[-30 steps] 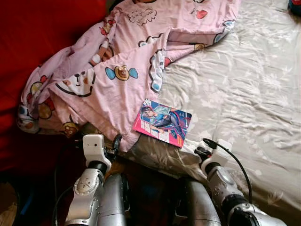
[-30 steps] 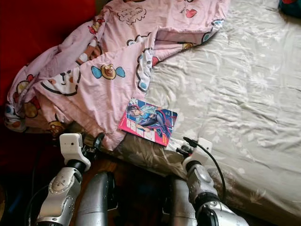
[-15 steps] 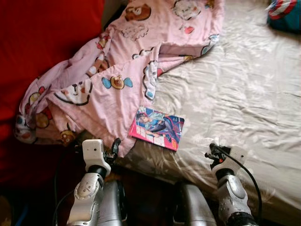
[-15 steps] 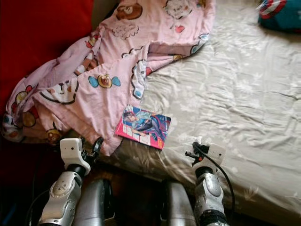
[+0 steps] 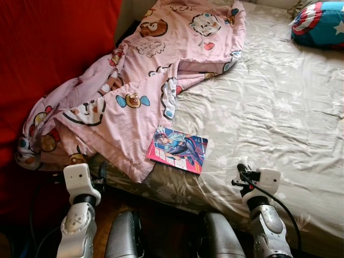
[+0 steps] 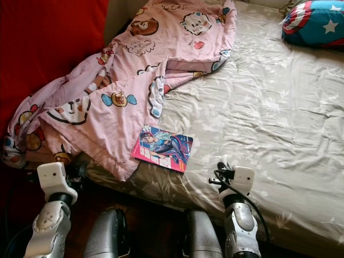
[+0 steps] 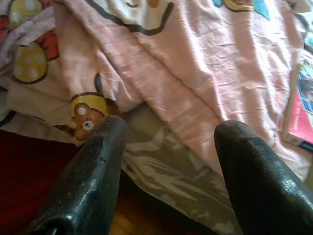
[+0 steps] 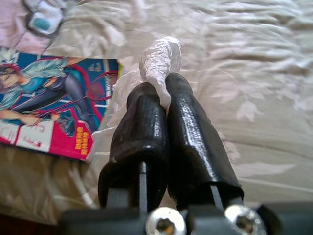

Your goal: Clean up the room

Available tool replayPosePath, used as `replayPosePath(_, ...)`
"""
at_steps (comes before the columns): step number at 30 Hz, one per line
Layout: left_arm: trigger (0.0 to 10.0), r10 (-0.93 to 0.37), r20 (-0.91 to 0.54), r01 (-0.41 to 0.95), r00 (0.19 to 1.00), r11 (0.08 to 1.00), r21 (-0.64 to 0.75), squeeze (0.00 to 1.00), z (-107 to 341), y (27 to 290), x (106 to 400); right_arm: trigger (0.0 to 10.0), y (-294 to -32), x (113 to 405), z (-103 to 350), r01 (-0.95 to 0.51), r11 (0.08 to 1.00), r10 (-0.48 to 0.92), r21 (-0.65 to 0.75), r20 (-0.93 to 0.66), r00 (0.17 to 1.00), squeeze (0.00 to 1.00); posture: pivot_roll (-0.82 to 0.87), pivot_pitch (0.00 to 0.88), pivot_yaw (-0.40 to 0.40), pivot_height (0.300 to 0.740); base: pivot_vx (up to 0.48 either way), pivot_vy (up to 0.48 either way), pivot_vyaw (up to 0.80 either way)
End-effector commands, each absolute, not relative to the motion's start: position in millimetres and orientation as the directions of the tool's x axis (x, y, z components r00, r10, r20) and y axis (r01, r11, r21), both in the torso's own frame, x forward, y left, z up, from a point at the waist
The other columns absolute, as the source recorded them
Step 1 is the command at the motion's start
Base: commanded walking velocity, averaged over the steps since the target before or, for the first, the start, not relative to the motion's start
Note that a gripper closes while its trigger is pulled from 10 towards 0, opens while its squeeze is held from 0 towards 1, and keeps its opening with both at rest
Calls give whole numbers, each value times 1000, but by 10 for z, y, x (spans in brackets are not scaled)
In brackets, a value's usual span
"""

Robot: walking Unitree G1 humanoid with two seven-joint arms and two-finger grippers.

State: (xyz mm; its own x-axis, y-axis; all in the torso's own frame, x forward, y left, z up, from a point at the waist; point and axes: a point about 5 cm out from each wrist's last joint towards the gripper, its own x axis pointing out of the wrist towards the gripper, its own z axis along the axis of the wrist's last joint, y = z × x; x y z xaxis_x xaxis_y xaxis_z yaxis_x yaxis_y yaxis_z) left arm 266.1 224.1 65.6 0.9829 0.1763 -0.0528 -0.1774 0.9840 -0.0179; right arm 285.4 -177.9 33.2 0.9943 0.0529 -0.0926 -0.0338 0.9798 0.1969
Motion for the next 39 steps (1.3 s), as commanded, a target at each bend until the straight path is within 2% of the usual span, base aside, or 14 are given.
replayPosePath(1, 10000, 101, -87, -102, 991, 995, -5, 0, 587, 2111, 2619, 10000, -1806, 2816, 333, -37, 982, 54, 185, -86, 995, 0, -79, 210, -31, 611, 0, 0, 0)
replayPosePath(8, 10000, 47, -85, -50, 995, 998, -26, 0, 597, 1955, 2678, 10000, -1842, 2778, 357, 6, 976, 8, 218, -66, 998, 0, -94, 209, -16, 611, 0, 0, 0)
replayPosePath(21, 10000, 62, -134, -69, 989, 997, -47, 0, 467, 1954, 2644, 10000, -1844, 2687, 191, 59, 970, -24, 235, -147, 989, 0, -87, 200, -10, 689, 0, 0, 0)
replayPosePath(29, 10000, 87, -241, -106, 967, 992, -70, 0, 212, 1985, 2536, 10000, -1933, 2532, -69, 108, 972, -47, 209, -276, 960, 0, -83, 186, -3, 739, 0, 0, 0)
replayPosePath(35, 10000, 80, -327, -113, 942, 990, -84, 0, 25, 1989, 2489, 10000, -1973, 2413, -237, 139, 973, -62, 185, -371, 927, 0, -88, 173, 7, 740, 0, 0, 0)
replayPosePath(36, 10000, 74, -399, -126, 914, 987, -105, 0, -115, 1996, 2446, 10000, -1990, 2314, -362, 161, 974, -73, 161, -451, 890, 0, -84, 165, 15, 740, 0, 0, 0)
replayPosePath(39, 10000, 54, -484, -113, 873, 989, -93, 0, -272, 1991, 2379, 10000, -1981, 2202, -484, 173, 973, -70, 150, -526, 848, 0, -91, 159, 22, 740, 0, 0, 0)
